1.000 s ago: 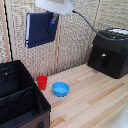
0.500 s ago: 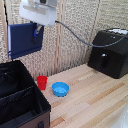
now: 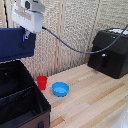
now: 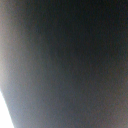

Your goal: Discover the targeted book and set your gripper to the appropriate amplitude. Smoothly guide your gripper in the direction of the book and snatch it firmly. Search for the back section of the caddy. Move the held book towards the back section and lightly deposit it inside.

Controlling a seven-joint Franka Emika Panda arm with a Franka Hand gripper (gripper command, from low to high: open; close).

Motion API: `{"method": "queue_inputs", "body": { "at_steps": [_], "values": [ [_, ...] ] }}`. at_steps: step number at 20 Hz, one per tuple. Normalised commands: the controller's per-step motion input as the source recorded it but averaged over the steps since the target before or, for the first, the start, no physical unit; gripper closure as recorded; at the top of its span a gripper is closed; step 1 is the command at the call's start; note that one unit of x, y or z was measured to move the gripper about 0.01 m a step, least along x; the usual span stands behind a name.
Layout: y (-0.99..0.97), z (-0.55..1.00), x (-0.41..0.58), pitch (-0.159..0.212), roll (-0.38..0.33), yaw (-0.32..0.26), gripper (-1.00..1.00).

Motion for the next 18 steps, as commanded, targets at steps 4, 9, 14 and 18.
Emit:
{"method": "queue_inputs", "body": {
  "at_steps": [4,9,14,18],
  "values": [
    [0.84,0.26,0.047,0.044,-0.032,-0.059,1.00],
    [0.69,0.12,0.304,0.119,-0.084,-0.013,1.00],
    [0.04,0.00,0.623,0.036,-0.083,0.033,1.00],
    [0.03,0.00,0.476,0.011,-0.079,0.029,1.00]
  ]
}}
